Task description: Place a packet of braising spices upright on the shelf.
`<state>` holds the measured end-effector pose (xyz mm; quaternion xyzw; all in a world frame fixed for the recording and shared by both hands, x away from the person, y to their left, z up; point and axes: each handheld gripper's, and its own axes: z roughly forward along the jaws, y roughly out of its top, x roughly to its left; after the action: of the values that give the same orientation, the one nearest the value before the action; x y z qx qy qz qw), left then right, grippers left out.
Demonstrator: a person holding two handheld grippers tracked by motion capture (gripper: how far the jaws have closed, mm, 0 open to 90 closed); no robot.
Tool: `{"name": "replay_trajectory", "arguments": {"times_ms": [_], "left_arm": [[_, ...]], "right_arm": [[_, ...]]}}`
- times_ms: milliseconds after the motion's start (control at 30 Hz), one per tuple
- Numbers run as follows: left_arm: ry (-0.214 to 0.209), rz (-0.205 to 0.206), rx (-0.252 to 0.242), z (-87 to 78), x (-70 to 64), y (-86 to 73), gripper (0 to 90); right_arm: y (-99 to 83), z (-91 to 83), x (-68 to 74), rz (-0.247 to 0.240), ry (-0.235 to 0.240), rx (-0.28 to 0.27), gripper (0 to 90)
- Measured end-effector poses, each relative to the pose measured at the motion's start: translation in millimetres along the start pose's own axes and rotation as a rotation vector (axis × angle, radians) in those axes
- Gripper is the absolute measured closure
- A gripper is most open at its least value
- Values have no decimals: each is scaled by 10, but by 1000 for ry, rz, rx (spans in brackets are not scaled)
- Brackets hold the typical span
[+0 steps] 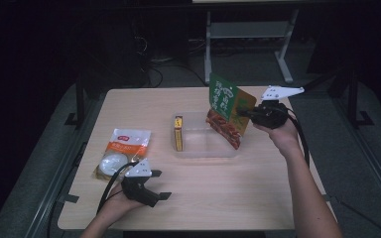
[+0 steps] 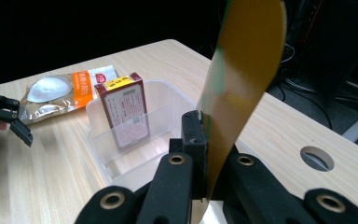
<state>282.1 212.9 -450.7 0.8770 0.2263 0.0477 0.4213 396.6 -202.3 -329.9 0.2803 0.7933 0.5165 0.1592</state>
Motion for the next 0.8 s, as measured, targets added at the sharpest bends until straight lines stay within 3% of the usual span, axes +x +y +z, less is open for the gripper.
{"name": "replay_trajectory", "arguments": {"times_ms": [333, 800], "left_arm": [[-7, -1, 9, 17, -15, -2, 131], [-18, 6, 33, 53, -47, -7, 133]], "right_arm": [[-79, 125, 7, 6, 9, 34, 900], [-139, 130, 4, 21, 39, 43, 889]]}}
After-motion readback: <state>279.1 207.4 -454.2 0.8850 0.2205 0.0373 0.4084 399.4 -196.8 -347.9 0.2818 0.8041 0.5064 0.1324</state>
